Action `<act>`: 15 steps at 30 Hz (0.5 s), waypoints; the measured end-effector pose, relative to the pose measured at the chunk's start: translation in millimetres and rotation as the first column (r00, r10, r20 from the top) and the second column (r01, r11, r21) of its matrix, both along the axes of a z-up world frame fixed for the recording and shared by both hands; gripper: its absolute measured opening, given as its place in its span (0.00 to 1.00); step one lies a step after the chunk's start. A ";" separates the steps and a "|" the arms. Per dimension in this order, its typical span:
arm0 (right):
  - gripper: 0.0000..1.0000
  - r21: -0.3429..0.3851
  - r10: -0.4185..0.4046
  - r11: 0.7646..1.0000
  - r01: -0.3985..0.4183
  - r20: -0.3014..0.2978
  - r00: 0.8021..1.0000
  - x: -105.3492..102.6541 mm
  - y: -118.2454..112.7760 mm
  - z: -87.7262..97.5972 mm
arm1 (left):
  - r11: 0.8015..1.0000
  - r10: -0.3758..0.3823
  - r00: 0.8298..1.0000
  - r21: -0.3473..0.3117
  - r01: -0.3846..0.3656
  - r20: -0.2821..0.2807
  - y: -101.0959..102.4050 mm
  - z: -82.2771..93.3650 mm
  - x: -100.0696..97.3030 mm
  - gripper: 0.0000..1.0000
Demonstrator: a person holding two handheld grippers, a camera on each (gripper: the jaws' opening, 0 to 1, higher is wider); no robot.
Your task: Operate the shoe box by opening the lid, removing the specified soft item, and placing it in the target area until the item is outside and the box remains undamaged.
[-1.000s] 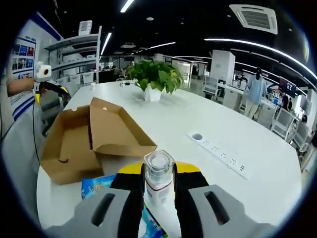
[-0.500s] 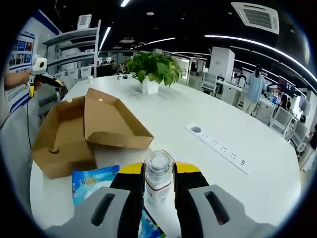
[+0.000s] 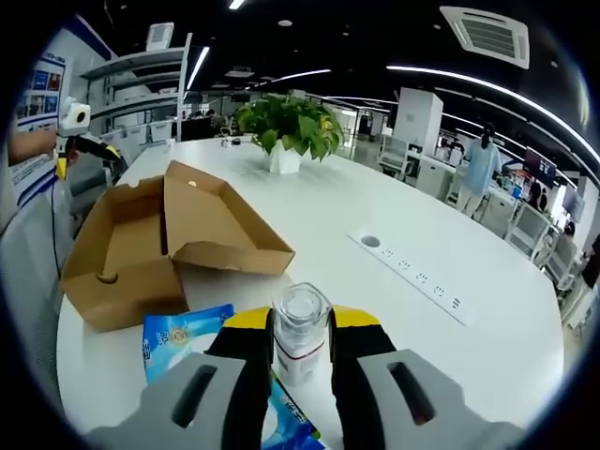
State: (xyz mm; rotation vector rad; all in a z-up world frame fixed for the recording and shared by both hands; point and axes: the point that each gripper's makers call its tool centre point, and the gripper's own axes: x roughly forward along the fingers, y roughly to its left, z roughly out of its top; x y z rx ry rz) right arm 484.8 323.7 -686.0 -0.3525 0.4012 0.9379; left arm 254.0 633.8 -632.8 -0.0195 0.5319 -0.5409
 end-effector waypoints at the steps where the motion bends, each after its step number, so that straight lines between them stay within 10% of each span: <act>1: 0.20 -0.002 -0.001 1.000 0.001 -0.001 1.000 -0.1 -0.8 -0.1 | 1.000 -0.001 1.000 0.000 0.001 -0.001 -0.6 -0.6 -0.4 0.98; 15: 0.21 -0.030 -0.030 0.999 0.030 -0.001 1.000 -1.1 -12.1 -3.5 | 1.000 0.013 1.000 0.018 -0.013 -0.010 1.9 -3.7 -1.2 0.97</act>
